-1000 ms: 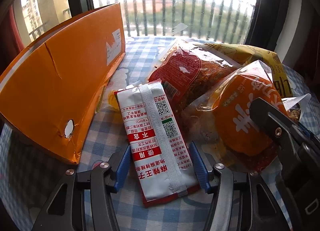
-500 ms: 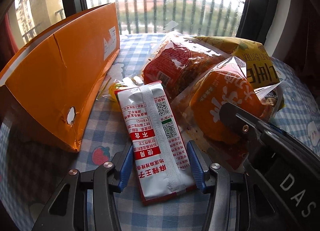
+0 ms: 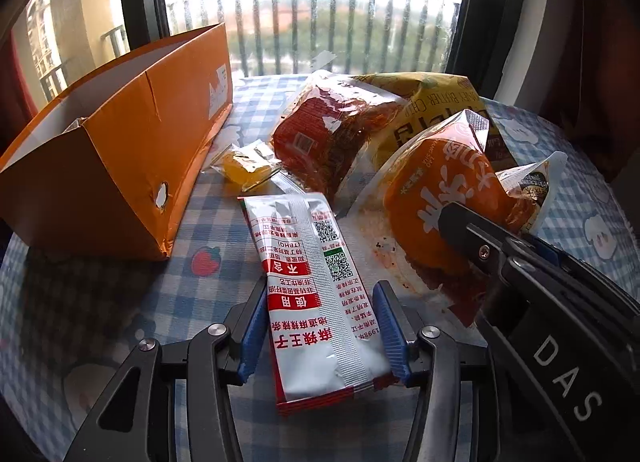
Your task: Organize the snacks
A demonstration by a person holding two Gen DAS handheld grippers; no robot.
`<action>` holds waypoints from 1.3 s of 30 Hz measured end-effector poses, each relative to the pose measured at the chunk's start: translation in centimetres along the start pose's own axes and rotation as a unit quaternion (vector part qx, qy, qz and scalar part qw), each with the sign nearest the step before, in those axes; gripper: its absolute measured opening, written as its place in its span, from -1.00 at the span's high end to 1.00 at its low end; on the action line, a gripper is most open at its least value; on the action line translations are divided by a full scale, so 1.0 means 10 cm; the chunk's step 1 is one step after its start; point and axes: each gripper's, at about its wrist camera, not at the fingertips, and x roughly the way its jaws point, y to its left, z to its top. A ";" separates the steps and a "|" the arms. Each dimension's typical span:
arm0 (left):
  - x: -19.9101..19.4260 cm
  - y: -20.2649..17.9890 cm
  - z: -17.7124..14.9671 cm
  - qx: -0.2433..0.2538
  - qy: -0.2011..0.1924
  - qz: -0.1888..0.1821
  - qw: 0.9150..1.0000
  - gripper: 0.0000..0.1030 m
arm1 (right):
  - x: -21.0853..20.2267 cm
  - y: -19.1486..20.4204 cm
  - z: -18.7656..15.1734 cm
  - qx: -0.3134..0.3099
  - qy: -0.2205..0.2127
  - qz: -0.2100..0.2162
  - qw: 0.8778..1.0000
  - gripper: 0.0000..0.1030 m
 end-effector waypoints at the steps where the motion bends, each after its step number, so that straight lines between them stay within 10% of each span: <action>1: -0.04 -0.01 -0.01 0.000 -0.003 -0.002 1.000 0.01 | -0.04 0.00 -0.01 0.000 -0.003 -0.001 1.000 0.41; 10: -0.28 -0.02 -0.12 0.010 -0.015 -0.011 1.000 0.39 | -0.39 0.02 -0.07 -0.001 -0.026 -0.008 1.000 0.41; 22: -0.18 0.01 -0.24 -0.008 -0.006 -0.004 1.000 -0.59 | -0.35 -0.06 -0.20 0.006 -0.015 -0.019 1.000 0.42; 39: 0.17 0.02 -0.11 -0.029 0.018 0.026 0.999 -0.14 | 0.10 -0.11 -0.13 0.012 0.017 -0.006 1.000 0.41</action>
